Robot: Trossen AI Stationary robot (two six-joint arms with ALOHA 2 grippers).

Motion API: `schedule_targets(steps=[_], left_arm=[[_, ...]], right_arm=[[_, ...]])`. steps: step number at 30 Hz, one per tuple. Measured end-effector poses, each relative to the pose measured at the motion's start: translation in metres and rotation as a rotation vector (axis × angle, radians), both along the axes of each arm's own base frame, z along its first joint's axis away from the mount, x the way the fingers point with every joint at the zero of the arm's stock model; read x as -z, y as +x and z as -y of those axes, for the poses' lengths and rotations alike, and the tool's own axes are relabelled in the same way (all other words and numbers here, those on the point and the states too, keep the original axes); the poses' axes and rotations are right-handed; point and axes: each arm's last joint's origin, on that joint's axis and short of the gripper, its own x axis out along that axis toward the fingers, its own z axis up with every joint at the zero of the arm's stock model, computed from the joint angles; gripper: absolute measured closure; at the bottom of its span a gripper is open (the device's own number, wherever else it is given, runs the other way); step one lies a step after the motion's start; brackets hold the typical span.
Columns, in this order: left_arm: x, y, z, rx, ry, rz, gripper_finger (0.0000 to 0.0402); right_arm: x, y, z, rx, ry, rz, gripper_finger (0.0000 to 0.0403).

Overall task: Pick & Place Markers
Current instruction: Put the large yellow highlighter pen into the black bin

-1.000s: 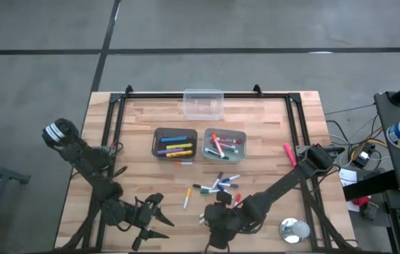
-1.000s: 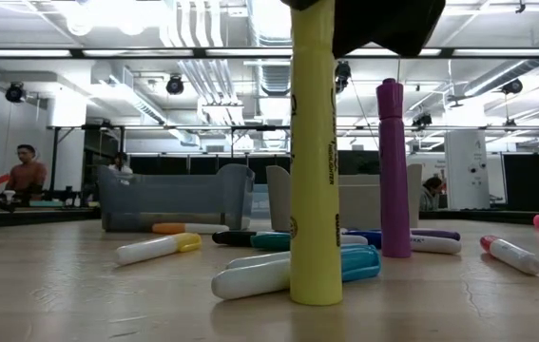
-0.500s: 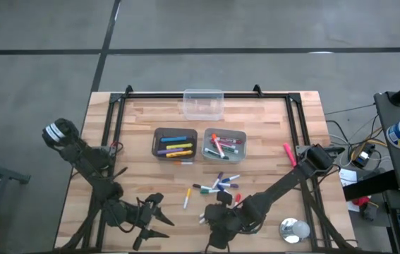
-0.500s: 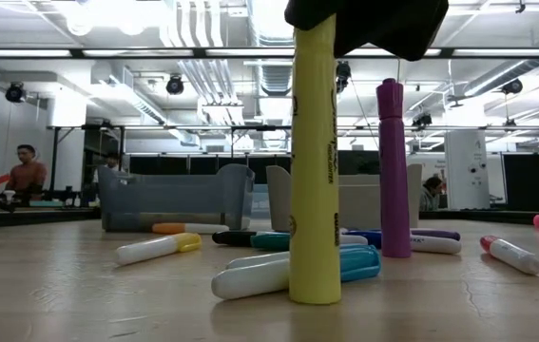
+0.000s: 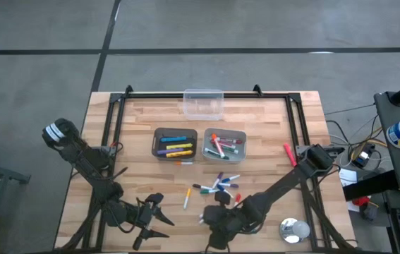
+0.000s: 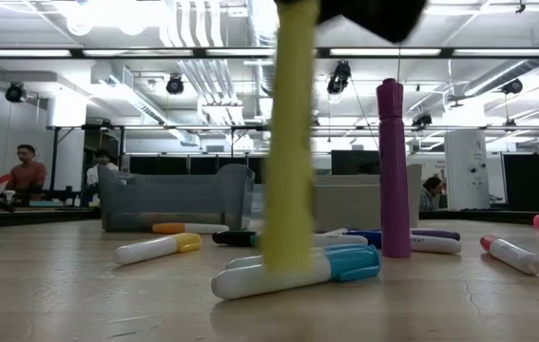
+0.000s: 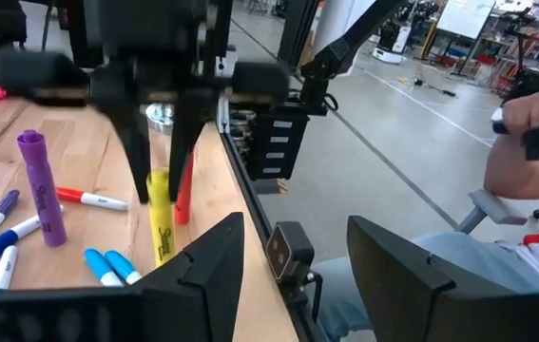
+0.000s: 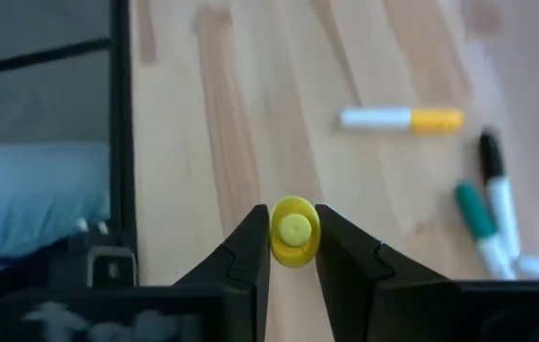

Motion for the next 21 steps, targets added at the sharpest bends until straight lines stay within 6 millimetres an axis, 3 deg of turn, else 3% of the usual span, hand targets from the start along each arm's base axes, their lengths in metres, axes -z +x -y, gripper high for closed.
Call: schedule_targets(steps=[12, 21], left_arm=[[0.006, 0.000, -0.003, -0.055, 0.046, -0.035, 0.0220], [0.008, 0.002, -0.007, -0.153, 0.005, -0.055, 0.0220]], right_arm=[[-0.059, 0.017, -0.010, -0.121, -0.060, 0.242, 0.0338], [-0.069, 0.024, -0.013, -0.160, -0.135, 0.376, 0.0338]])
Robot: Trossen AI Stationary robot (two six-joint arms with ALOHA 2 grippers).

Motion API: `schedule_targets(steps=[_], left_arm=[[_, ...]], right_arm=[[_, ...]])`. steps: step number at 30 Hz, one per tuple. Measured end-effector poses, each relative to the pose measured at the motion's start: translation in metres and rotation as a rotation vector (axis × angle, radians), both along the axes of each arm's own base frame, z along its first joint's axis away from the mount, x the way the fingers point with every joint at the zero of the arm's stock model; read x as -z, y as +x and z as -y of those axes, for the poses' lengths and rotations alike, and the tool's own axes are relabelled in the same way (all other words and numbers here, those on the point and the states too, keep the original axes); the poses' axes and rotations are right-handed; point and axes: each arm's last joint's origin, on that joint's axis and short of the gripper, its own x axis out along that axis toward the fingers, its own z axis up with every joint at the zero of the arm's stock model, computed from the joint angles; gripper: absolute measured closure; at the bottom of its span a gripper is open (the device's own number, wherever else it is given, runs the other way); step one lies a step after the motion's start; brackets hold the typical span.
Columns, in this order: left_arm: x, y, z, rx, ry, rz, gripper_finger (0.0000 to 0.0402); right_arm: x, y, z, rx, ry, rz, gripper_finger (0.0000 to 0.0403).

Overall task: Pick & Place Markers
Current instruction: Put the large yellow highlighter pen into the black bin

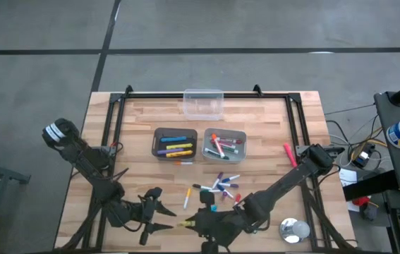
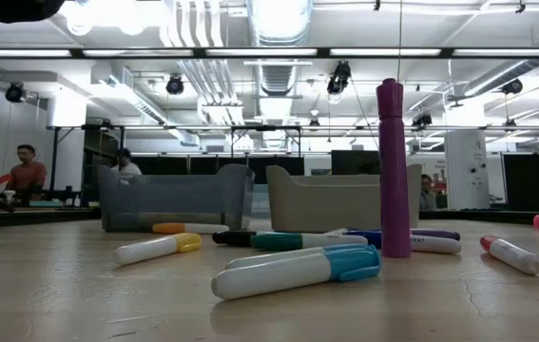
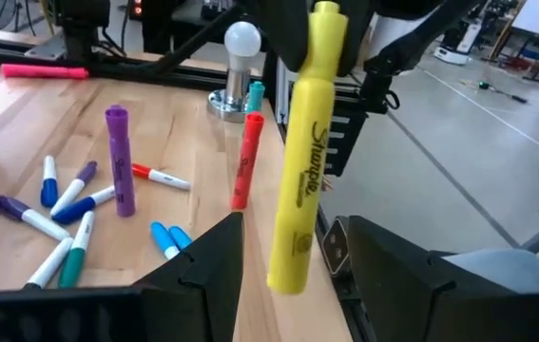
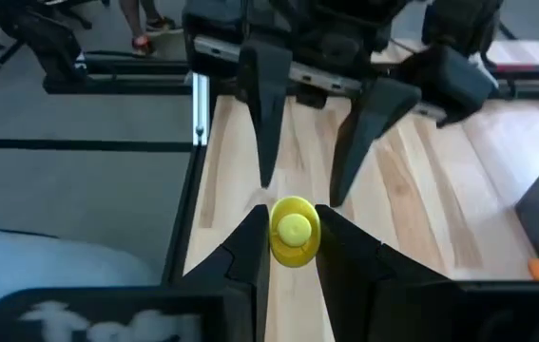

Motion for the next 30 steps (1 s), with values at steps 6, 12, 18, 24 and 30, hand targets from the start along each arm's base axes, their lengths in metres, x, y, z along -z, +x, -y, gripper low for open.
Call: schedule_targets(steps=[6, 12, 18, 24, 30], left_arm=[[0.0000, 0.0003, -0.0002, -0.002, -0.003, -0.001, 0.0220], [0.0000, 0.0014, -0.0013, -0.007, -0.002, -0.001, 0.0220], [0.0002, 0.0016, -0.0016, -0.011, -0.012, -0.004, 0.0221], [0.0058, 0.0030, -0.0021, -0.051, 0.016, -0.020, 0.0253], [0.0079, 0.0056, -0.0023, -0.054, 0.032, -0.021, 0.0312]], right_arm=[[-0.0023, 0.0036, -0.0005, 0.020, -0.044, 0.088, 0.0338], [-0.0024, 0.0055, 0.0008, 0.047, -0.078, 0.130, 0.0338], [-0.0014, 0.0057, 0.0011, 0.051, -0.070, 0.131, 0.0338], [-0.0011, 0.0061, 0.0005, 0.050, -0.065, 0.144, 0.0338], [-0.0004, 0.0073, 0.0024, 0.054, -0.073, 0.144, 0.0338]])
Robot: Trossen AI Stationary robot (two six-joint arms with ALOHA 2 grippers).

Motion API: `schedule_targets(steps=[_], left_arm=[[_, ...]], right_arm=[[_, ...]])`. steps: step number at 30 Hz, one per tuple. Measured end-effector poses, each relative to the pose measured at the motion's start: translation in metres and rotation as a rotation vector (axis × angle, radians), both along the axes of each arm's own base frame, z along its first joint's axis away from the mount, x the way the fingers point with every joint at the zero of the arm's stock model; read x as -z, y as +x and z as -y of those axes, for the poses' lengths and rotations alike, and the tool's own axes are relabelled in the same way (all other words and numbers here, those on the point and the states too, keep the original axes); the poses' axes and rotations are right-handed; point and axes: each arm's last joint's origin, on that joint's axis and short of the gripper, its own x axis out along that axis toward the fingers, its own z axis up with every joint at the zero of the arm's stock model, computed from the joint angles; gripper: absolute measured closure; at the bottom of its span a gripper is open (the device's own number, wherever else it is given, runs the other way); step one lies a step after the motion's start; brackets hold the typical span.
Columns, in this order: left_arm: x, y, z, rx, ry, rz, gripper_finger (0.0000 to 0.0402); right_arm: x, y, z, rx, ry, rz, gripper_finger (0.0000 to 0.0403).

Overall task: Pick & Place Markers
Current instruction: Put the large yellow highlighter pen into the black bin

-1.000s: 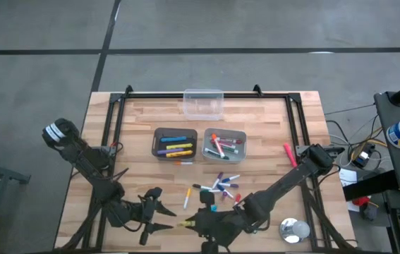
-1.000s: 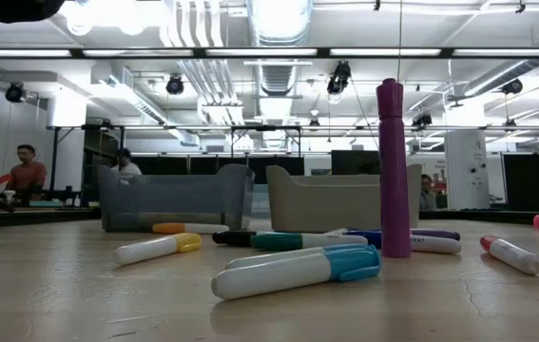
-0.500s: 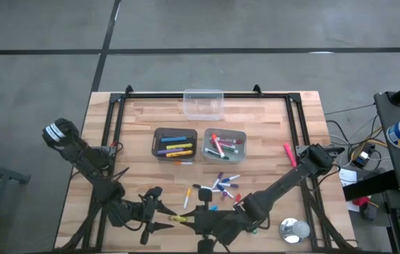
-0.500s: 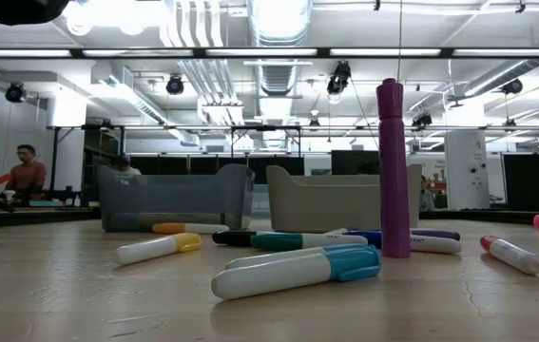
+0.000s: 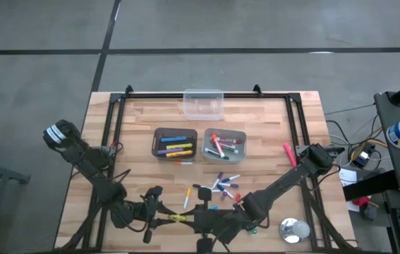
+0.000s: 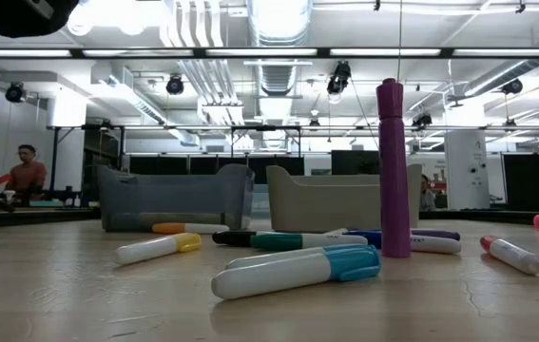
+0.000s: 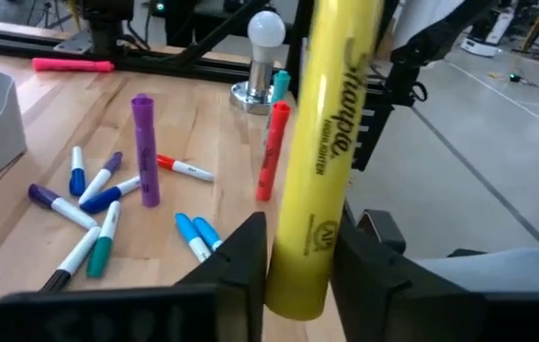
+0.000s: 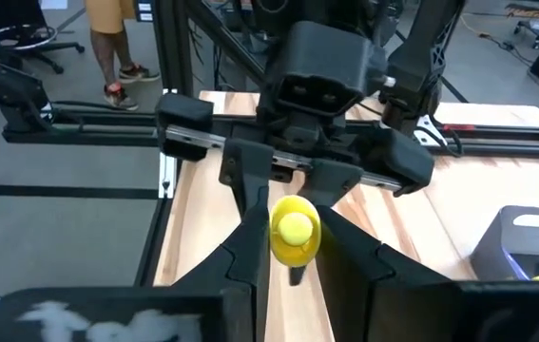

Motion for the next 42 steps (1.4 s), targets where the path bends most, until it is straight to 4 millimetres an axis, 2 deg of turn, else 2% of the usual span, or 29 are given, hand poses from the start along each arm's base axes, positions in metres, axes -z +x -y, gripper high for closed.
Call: schedule_targets(steps=[5, 16, 22, 26, 30, 36, 42], left_arm=[[-0.001, 0.000, 0.000, 0.010, 0.012, 0.004, 0.0329], [0.001, -0.001, -0.002, -0.017, 0.030, -0.014, 0.0325], [0.001, -0.001, -0.003, -0.029, 0.042, -0.022, 0.0325], [0.003, -0.002, -0.004, -0.038, 0.046, -0.035, 0.0325], [0.005, -0.002, -0.008, -0.144, 0.085, -0.036, 0.0325], [0.014, -0.002, -0.030, -0.464, 0.192, -0.048, 0.0324], [0.023, 0.007, -0.079, -0.646, 0.268, -0.210, 0.0324]], right_arm=[[0.001, 0.000, 0.000, 0.006, 0.013, -0.001, 0.0327], [0.002, -0.004, -0.001, 0.031, 0.062, -0.031, 0.0244], [-0.011, -0.011, 0.002, 0.110, 0.020, -0.004, 0.0239], [-0.011, -0.013, 0.001, 0.143, -0.019, 0.006, 0.0239], [-0.012, -0.016, -0.002, 0.206, -0.048, 0.034, 0.0239], [-0.016, -0.024, -0.010, 0.209, -0.081, 0.051, 0.0239], [-0.022, -0.028, -0.010, 0.209, -0.073, 0.065, 0.0239]])
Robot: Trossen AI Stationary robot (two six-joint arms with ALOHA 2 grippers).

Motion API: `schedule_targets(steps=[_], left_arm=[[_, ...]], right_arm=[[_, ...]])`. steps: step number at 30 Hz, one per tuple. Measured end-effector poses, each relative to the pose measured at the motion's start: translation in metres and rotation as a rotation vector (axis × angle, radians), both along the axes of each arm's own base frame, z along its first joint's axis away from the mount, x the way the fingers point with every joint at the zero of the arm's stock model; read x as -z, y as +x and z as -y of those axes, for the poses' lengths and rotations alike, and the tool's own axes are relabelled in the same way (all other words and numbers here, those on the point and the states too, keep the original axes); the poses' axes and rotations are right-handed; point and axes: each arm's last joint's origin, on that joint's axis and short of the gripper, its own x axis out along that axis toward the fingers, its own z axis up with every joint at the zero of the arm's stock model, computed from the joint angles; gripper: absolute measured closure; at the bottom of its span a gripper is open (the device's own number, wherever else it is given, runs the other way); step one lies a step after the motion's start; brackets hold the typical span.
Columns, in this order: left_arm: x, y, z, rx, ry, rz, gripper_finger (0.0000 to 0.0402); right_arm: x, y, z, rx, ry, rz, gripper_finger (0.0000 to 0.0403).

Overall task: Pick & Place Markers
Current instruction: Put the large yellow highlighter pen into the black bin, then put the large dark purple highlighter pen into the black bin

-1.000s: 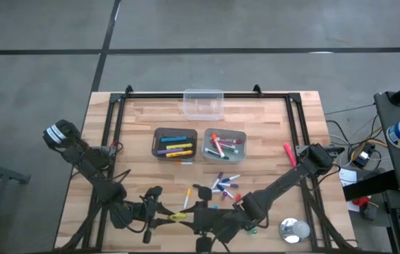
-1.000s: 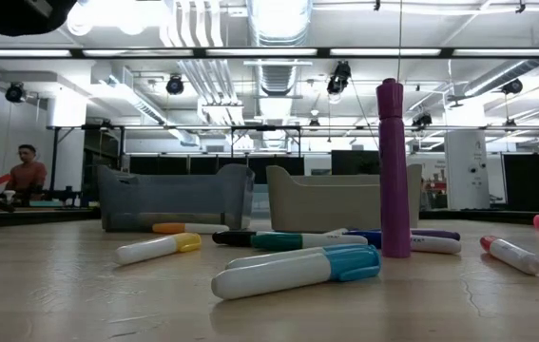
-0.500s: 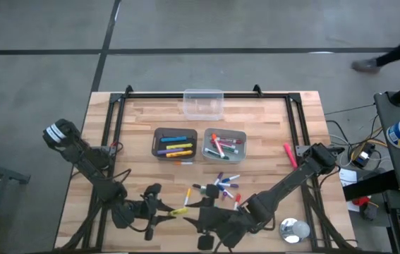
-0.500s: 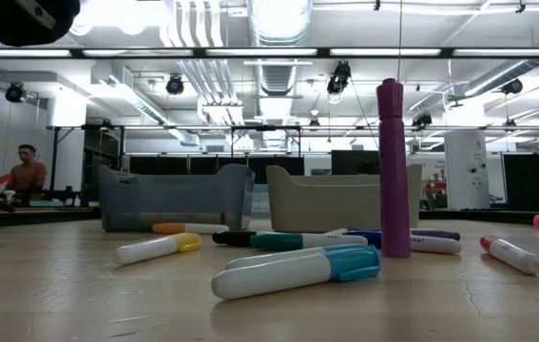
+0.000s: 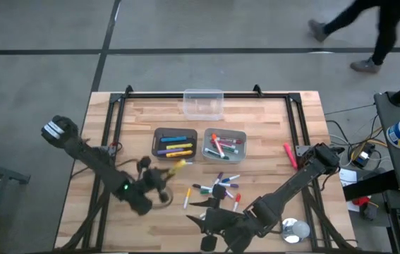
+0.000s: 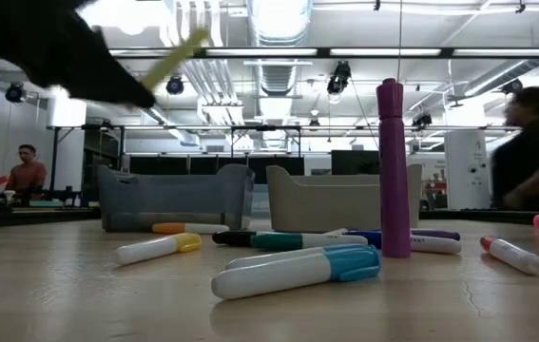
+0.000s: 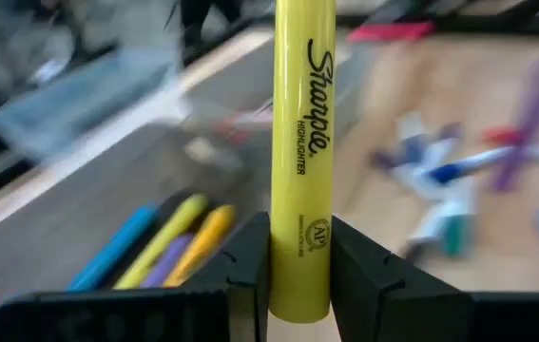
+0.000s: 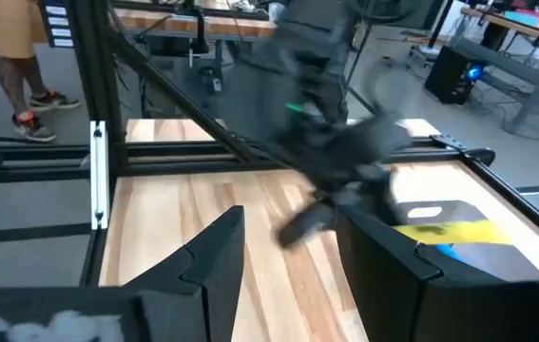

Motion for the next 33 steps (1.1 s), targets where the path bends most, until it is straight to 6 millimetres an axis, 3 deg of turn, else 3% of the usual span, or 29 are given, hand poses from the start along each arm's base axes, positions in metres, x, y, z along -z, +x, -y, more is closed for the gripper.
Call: schedule_targets(steps=[9, 15, 24, 28, 33], left_arm=[[0.007, 0.015, -0.086, -0.159, -0.219, -0.320, 0.0324], [0.007, 0.023, -0.122, -0.114, -0.369, -0.416, 0.0321], [-0.011, 0.034, -0.120, -0.074, -0.387, -0.368, 0.0258], [-0.021, 0.039, -0.116, -0.075, -0.476, -0.323, 0.0227], [-0.030, 0.046, -0.092, 0.094, -0.494, -0.237, 0.0221]], right_arm=[[0.000, -0.002, -0.002, -0.006, 0.009, 0.000, 0.0239], [0.000, -0.002, -0.002, -0.010, 0.009, -0.001, 0.0239], [0.000, -0.002, -0.003, -0.012, 0.011, -0.001, 0.0239], [0.003, -0.004, -0.004, -0.022, 0.041, -0.014, 0.0239], [0.009, -0.006, -0.007, -0.139, 0.072, -0.104, 0.0239]])
